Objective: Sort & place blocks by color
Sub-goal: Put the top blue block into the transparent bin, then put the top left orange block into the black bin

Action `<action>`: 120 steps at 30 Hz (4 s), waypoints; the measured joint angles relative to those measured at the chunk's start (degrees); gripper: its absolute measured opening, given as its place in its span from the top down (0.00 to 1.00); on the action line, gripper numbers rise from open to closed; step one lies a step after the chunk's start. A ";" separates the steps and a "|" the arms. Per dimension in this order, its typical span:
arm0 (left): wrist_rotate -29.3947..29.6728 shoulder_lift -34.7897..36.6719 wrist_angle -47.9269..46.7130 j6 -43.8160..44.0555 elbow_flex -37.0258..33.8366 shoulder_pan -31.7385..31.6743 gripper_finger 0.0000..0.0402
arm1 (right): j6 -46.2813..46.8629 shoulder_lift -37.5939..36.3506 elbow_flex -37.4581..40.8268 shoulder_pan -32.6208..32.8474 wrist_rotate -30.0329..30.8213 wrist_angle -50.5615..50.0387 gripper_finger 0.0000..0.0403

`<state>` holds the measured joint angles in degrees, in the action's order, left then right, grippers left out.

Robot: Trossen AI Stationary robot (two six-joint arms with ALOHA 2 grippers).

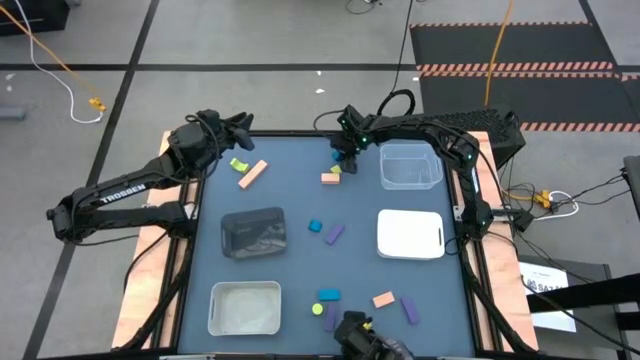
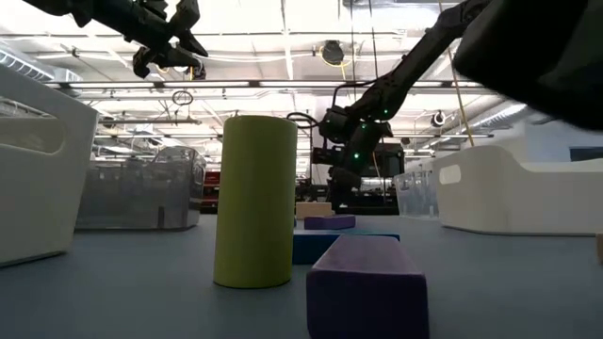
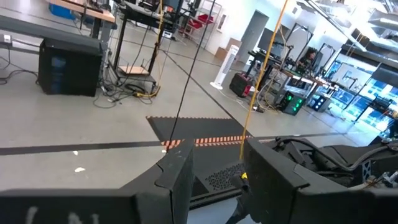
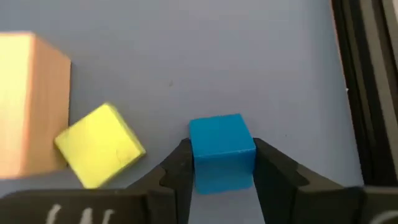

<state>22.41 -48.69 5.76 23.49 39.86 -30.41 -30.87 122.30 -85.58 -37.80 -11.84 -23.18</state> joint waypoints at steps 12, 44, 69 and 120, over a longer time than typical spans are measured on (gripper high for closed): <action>4.72 -0.01 4.10 -7.11 0.00 -0.33 0.65 | 17.49 -15.95 0.26 1.84 3.32 7.38 0.71; -1.38 -0.07 -9.76 -0.98 -0.02 1.66 0.65 | 68.06 -49.61 22.40 17.78 37.59 -5.35 0.69; -1.95 -10.39 -26.23 3.64 -0.11 1.63 0.65 | 81.20 -50.84 44.37 7.92 31.17 -7.37 0.45; -3.49 -32.52 -39.69 3.30 -0.02 -1.44 0.64 | 69.15 -66.79 44.35 0.26 20.25 12.42 0.28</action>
<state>18.92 -81.21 -33.93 26.80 39.83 -31.86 38.28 55.51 -41.23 -37.54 8.41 -10.76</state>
